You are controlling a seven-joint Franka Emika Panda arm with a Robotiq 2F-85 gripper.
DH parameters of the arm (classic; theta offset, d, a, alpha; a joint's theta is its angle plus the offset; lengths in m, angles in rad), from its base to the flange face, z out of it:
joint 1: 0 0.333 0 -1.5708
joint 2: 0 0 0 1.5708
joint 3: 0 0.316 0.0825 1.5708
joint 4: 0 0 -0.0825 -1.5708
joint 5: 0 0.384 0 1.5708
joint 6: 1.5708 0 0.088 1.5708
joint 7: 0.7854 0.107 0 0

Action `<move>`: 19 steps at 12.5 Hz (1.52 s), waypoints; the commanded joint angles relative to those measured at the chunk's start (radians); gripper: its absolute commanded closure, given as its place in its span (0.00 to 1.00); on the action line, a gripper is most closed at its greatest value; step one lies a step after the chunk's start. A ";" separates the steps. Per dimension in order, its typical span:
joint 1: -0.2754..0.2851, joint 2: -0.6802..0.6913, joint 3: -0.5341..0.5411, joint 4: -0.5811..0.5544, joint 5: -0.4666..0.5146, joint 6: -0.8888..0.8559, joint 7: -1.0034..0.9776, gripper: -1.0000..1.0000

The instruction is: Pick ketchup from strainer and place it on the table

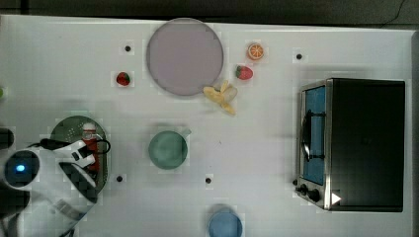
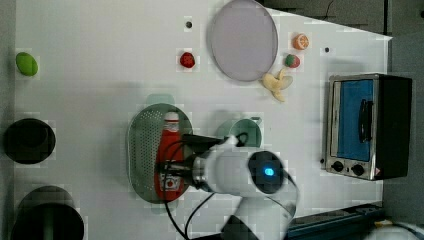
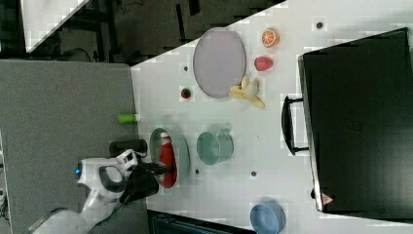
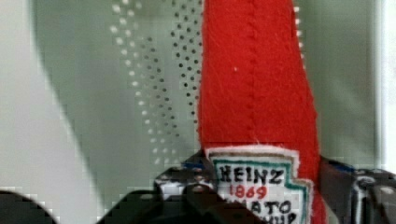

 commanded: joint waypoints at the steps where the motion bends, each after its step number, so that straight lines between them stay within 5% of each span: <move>1: -0.032 -0.190 0.020 0.056 0.108 -0.135 0.009 0.37; 5: -0.112 -0.309 -0.042 0.100 0.145 -0.307 -0.233 0.37; 10: -0.211 -0.345 -0.240 0.105 0.145 -0.335 -0.468 0.37; 19: -0.257 -0.326 -0.589 -0.046 0.144 -0.238 -0.751 0.37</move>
